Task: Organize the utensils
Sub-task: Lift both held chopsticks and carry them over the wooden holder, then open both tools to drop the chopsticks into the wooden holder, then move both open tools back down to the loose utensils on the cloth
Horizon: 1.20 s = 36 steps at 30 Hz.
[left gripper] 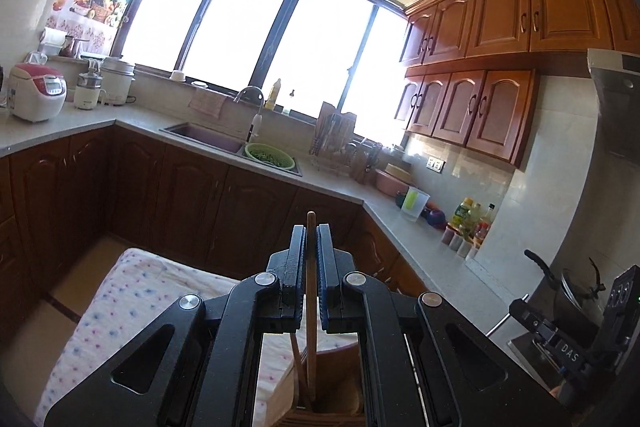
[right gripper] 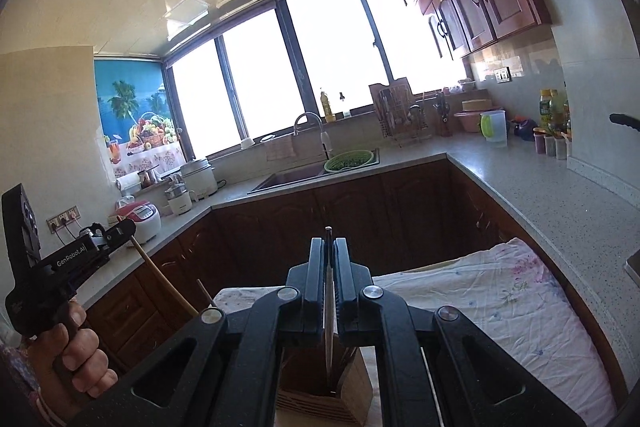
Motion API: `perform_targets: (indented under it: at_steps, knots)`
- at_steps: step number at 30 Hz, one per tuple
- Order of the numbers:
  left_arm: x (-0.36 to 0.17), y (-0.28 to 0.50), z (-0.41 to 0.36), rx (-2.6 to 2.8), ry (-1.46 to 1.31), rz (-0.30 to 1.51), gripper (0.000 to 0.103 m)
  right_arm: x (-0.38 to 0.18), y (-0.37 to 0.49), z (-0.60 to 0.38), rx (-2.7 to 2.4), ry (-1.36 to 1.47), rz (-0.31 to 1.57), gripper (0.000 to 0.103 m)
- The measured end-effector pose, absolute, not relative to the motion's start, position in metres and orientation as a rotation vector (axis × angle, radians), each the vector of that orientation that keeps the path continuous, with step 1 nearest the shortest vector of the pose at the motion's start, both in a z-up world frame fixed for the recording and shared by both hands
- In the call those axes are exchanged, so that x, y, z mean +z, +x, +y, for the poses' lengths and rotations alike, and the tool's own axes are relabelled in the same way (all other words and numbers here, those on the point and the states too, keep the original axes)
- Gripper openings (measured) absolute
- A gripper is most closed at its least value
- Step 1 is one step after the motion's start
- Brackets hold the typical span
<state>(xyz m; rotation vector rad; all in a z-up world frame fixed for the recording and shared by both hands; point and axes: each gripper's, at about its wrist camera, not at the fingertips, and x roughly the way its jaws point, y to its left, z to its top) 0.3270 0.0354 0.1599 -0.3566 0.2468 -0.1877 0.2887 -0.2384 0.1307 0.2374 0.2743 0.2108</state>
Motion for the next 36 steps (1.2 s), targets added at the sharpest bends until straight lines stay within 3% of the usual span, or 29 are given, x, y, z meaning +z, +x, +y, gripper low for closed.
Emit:
perform_targets:
  at_steps: [9, 24, 26, 27, 29, 31, 33, 34, 36]
  knots:
    - [0.095, 0.344, 0.027, -0.179, -0.368, 0.365, 0.006, 0.082, 0.309, -0.235, 0.198, 0.255, 0.353, 0.004]
    - [0.096, 0.350, 0.008, -0.197, -0.283, 0.404, 0.007, 0.066, 0.326, -0.243, 0.199, 0.291, 0.435, 0.006]
    - [0.098, 0.350, 0.010, -0.184, -0.291, 0.417, 0.015, 0.066, 0.326, -0.243, 0.206, 0.307, 0.440, 0.011]
    - [0.099, 0.347, 0.011, -0.179, -0.303, 0.420, 0.021, 0.065, 0.325, -0.245, 0.210, 0.321, 0.440, 0.016]
    - [0.101, 0.339, 0.017, -0.170, -0.330, 0.409, 0.055, 0.066, 0.320, -0.250, 0.225, 0.353, 0.427, 0.032]
    - [0.104, 0.328, 0.024, -0.153, -0.355, 0.384, 0.070, 0.069, 0.312, -0.256, 0.228, 0.380, 0.404, 0.064]
    - [0.105, 0.318, 0.030, -0.139, -0.375, 0.387, 0.079, 0.074, 0.300, -0.263, 0.228, 0.412, 0.363, 0.088]
    - [0.104, 0.314, 0.034, -0.126, -0.386, 0.397, 0.088, 0.076, 0.293, -0.267, 0.224, 0.426, 0.342, 0.097]
    - [0.102, 0.301, 0.041, -0.113, -0.420, 0.406, 0.092, 0.081, 0.281, -0.275, 0.218, 0.448, 0.319, 0.103]
